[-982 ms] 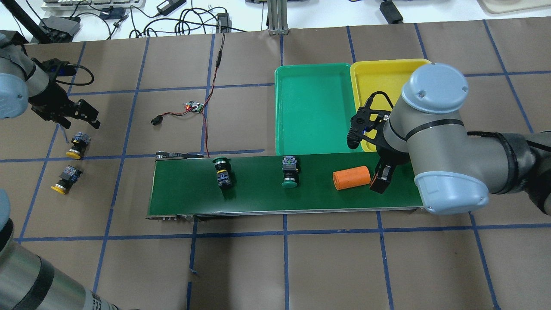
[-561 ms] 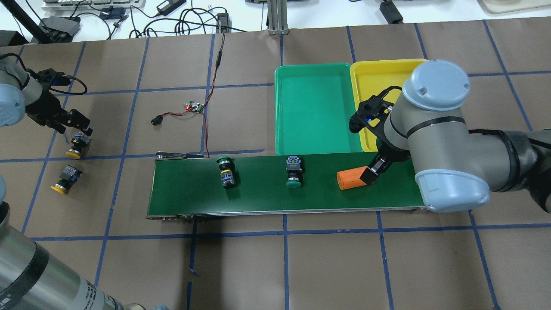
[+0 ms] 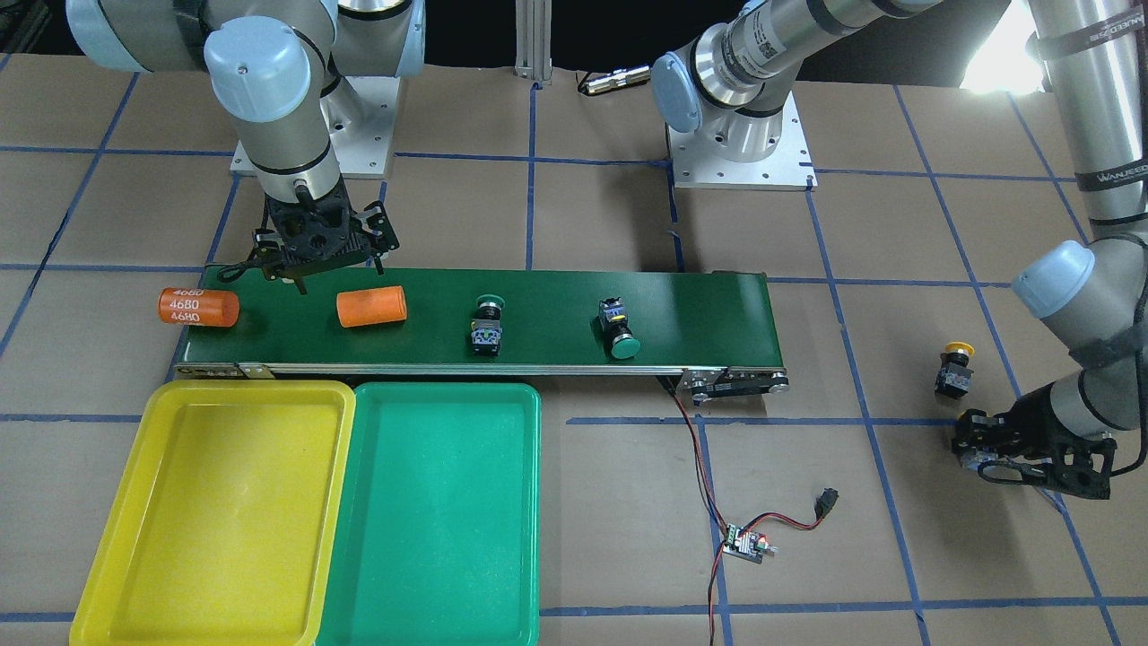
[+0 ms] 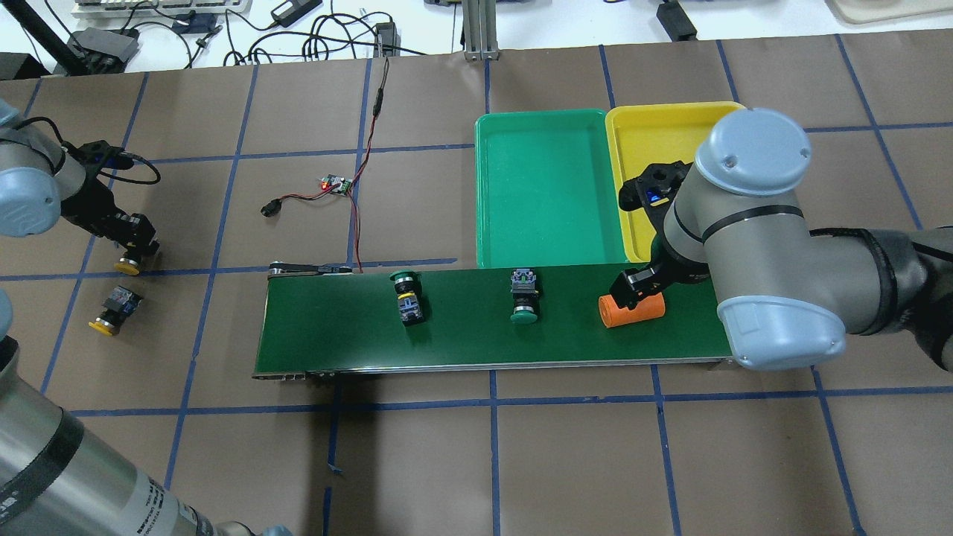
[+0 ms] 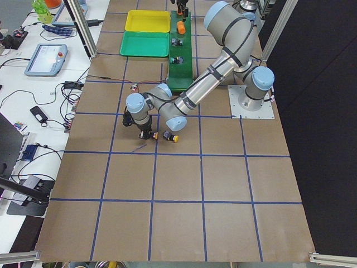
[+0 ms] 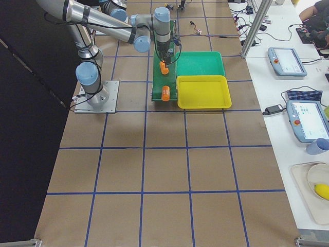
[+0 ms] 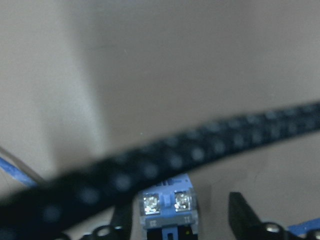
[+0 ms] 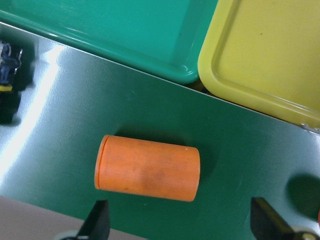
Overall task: Sort buttons by color to trays
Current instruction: 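Return the left gripper to the pile while the right gripper grasps the orange cylinder, then push the orange cylinder off the belt with the right gripper while left places a button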
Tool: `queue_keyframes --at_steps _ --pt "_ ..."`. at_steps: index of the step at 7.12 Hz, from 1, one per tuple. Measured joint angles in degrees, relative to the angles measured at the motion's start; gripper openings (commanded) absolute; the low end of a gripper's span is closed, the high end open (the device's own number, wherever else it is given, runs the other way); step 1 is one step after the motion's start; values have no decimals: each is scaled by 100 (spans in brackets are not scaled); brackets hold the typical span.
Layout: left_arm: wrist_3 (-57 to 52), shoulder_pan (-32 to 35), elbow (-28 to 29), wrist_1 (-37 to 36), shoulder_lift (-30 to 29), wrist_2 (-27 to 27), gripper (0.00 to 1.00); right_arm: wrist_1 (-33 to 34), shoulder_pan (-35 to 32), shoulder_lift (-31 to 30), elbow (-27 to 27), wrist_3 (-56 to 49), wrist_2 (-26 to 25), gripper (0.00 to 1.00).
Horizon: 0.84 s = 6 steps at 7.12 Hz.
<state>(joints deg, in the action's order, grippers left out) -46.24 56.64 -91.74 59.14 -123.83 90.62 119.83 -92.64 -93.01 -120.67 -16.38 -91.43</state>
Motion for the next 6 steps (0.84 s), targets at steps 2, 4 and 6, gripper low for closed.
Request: queue_keyframes --at_steps 2,4,6 --pt "293 149 35 160 173 176 14 14 0 11 -1 182 11 100" --pt "1168 597 -29 579 601 164 13 5 0 14 17 203 19 100" --pt "2013 1081 -144 1121 1216 -166 13 -1 0 44 13 205 22 100"
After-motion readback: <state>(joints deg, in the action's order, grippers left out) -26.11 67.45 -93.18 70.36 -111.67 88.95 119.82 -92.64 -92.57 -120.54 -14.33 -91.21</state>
